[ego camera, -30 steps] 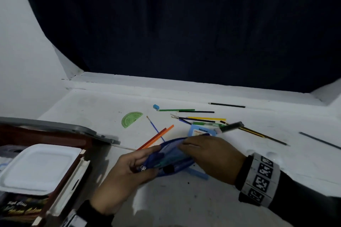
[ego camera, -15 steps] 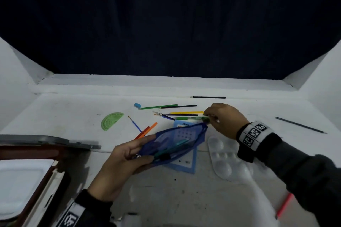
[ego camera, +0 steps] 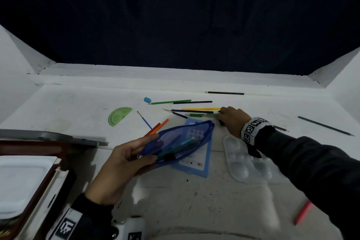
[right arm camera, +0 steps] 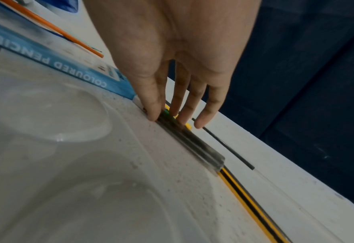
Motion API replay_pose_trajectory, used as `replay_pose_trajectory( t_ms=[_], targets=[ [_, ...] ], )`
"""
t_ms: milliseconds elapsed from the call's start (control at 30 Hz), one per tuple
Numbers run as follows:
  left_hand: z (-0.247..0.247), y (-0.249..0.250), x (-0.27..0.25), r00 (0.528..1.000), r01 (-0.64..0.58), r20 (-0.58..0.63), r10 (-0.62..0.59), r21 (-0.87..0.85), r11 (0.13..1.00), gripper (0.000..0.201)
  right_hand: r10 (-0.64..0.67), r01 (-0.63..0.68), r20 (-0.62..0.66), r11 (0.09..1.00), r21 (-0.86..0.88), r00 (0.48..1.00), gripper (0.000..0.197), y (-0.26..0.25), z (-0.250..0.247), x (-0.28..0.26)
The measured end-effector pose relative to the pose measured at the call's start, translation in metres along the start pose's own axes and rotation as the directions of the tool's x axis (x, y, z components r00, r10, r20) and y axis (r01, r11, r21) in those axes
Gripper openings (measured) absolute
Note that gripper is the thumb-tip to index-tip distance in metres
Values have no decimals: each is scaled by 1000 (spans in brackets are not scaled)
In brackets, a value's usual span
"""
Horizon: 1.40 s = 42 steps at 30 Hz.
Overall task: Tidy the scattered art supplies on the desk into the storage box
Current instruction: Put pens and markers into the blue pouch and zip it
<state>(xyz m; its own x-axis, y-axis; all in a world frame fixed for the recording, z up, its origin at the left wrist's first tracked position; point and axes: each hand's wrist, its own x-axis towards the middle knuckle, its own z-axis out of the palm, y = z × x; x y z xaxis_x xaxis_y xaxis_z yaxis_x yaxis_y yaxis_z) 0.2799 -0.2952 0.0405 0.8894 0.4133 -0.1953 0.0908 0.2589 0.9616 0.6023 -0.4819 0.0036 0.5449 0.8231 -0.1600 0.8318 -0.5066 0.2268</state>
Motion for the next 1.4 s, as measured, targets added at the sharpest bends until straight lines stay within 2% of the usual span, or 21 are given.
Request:
replay_pose_trajectory(
  t_ms=[100,167,233,333,433,500,533,600,700,767,867,933,1033,1100,1133,1200,1267,1400],
  targets=[
    [-1,-1,-1,1000,2,-16,-2,2,1000,50,17,-11,-82,998,64,997,32,-6,-11,-4],
    [-1,-2,0,1000,4,-29,-4,5,1000,50,21,28,-226,977,209,974,30,-13,-28,-10],
    [-1,-3,1,999,4,-41,-4,9,1000,51,-8,158,-422,933,323,906,22,-23,-47,-18],
    [1,-4,1,999,11,-42,-10,22,1000,51,-56,359,-584,834,419,810,14,-48,-79,-32],
    [4,-4,1,999,27,-28,-26,25,999,52,-156,544,-667,723,425,729,15,-82,-105,-54],
    [7,-2,0,999,30,-14,-29,37,999,53,-285,633,-673,691,348,682,20,-104,-110,-65],
    [8,-2,-1,1000,25,-5,-25,49,998,53,-350,656,-649,688,311,675,22,-113,-109,-67],
    [9,1,-3,1000,9,10,-10,72,997,53,-436,666,-585,700,258,684,27,-124,-102,-63],
    [9,3,-5,1000,18,3,-18,30,999,54,-469,653,-528,720,234,707,31,-124,-90,-54],
    [6,3,-6,1000,26,-12,-26,3,1000,54,-392,632,-582,719,289,712,26,-119,-86,-50],
    [1,1,-8,999,36,-32,-36,-14,999,54,-176,558,-695,742,372,697,21,-102,-87,-40],
    [-2,0,-8,998,33,-56,-34,-24,999,53,-37,442,-671,780,444,740,22,-84,-83,-27],
    [-6,-1,-11,996,23,-83,-27,-46,999,53,99,187,-485,842,506,869,16,-51,-60,0],
    [-8,-2,-13,996,25,-85,-30,-64,998,53,112,34,-288,888,458,951,22,-35,-42,11],
    [-9,-2,-14,996,27,-87,-33,-71,997,53,94,-3,-198,909,417,976,27,-29,-34,16],
    [-11,-2,-15,995,29,-89,-35,-70,997,53,45,-20,-66,943,332,997,33,-24,-23,22],
    [-12,-2,-16,995,26,-99,-32,-64,998,53,17,-17,1,966,260,1000,34,-23,-19,26],
    [-12,0,-19,991,12,-130,-20,-63,998,52,31,-31,6,991,128,1000,33,-24,-16,32]
  ],
)
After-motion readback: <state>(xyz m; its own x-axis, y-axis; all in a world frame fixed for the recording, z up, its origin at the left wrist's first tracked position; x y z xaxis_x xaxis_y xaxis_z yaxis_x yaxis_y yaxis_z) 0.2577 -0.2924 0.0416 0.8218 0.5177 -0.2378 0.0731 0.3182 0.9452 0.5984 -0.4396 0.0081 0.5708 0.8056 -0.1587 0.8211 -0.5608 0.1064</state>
